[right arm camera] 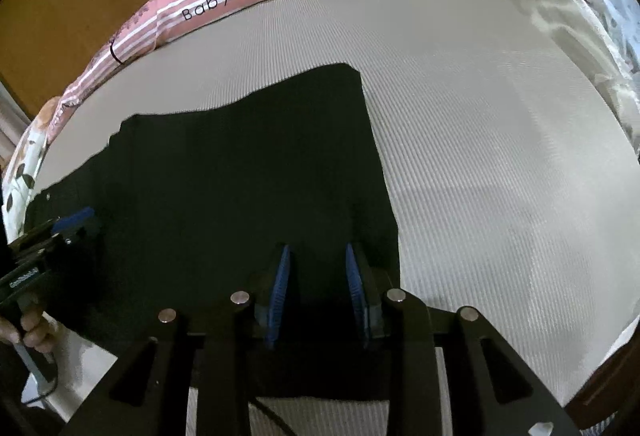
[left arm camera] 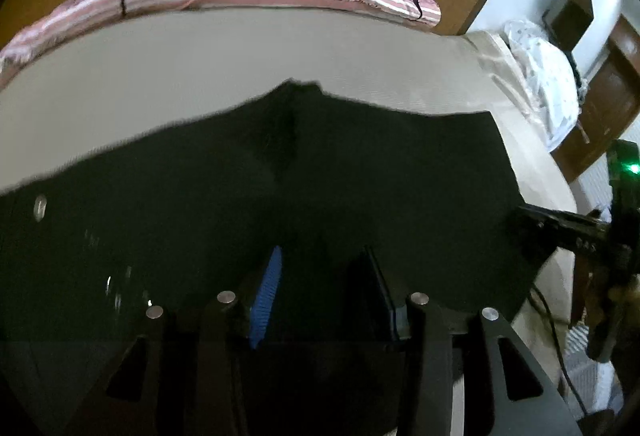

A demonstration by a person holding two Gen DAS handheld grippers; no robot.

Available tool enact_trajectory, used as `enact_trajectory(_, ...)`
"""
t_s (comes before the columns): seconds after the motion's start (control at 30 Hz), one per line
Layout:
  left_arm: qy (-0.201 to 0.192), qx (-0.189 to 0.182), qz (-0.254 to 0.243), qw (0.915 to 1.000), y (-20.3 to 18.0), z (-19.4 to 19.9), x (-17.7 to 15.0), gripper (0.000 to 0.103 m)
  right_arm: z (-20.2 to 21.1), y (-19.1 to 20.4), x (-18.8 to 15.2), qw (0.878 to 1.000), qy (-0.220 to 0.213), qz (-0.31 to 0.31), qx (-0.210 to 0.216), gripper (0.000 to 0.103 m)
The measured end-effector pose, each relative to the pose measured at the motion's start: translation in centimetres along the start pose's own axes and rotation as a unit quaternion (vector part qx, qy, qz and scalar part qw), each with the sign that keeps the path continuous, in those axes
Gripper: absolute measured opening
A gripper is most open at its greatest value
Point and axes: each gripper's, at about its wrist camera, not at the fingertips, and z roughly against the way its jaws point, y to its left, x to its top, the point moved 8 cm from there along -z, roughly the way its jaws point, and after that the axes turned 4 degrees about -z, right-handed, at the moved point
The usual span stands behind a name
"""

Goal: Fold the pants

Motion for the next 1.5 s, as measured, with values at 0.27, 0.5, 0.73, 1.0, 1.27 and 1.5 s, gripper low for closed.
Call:
enact_trajectory(0.27,-0.023,-0.006,0.051,0.9984,1.9,5.0,-3.0,0.045,0.8,0.9,-1.8,1.000,0.003,0.009,-0.020,0.040)
enact_trajectory(0.5,-0.081,-0.005,0.131,0.9880,6.7,12.1,-5.5,0.047,1.2,2.5,-2.9,0.999,0.008,0.029,-0.033,0.048)
enact_trajectory(0.73,-0.121,-0.014,0.250,0.9604,12.1,17.0,-8.5,0.050,1.7,5.2,-3.1,0.999,0.014,0.033,-0.014,0.058)
enact_trajectory(1.0,-0.115,-0.050,0.365,0.9225,15.8,17.3,-12.3,0.051,2.6,8.5,-2.4,0.999,0.009,0.039,0.026,0.074)
enact_trajectory(1.27,-0.100,-0.098,0.399,0.9063,15.1,14.3,-13.2,0.051,2.4,10.9,-2.3,0.998,0.014,0.046,0.048,0.078)
enact_trajectory(1.5,-0.110,-0.092,0.416,0.8980,16.5,13.1,-13.4,0.051,2.0,11.7,-2.7,0.997,0.025,0.042,0.062,0.078)
